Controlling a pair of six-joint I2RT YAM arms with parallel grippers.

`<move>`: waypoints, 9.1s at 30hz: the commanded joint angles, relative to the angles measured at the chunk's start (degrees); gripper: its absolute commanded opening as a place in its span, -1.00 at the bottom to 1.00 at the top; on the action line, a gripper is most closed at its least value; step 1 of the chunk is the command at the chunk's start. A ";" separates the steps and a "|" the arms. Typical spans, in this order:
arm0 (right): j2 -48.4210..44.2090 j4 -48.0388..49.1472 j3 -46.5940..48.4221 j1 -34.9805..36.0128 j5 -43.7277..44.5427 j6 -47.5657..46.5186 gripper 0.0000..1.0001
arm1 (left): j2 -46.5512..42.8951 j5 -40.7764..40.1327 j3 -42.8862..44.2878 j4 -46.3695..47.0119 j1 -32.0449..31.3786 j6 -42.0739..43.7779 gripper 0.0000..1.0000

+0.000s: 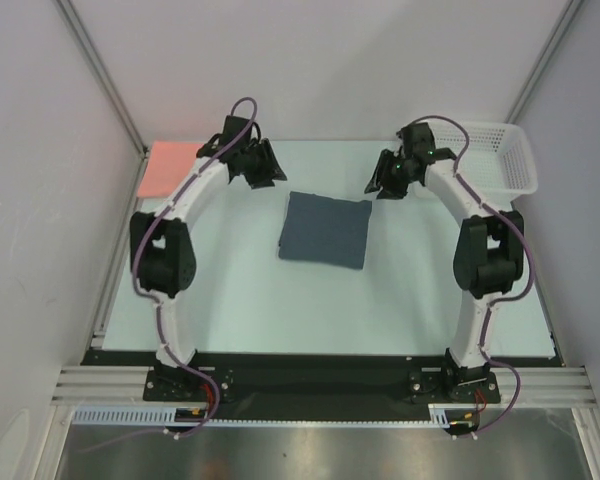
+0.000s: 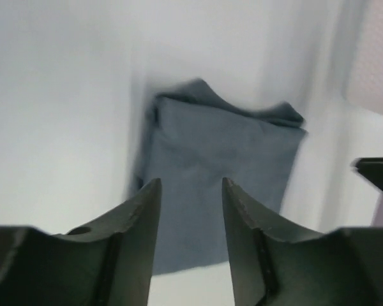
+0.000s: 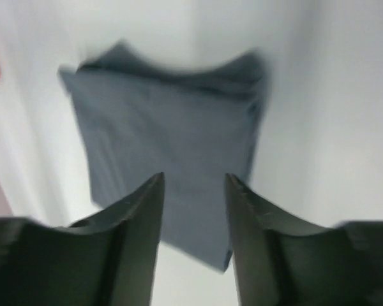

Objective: Fold and stack the t-shirts
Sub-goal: Fold the tshirt, then neatly place the folded tshirt to the corner

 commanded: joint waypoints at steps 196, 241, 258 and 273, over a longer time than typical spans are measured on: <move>-55.10 3.74 -41.63 32.10 17.23 -26.72 1.00 | -4.81 -15.16 -1.49 1.06 2.89 24.27 -0.99; -26.46 5.41 -23.54 26.91 8.87 -26.90 1.00 | 2.05 -28.89 17.61 12.49 8.96 69.48 -0.99; -24.61 5.32 -21.43 26.47 8.34 -26.64 1.00 | -4.20 -28.10 9.08 17.14 11.77 73.70 -0.99; -22.59 5.32 -20.47 26.12 7.55 -25.93 0.99 | 0.71 -25.91 10.92 19.78 13.53 74.85 -0.99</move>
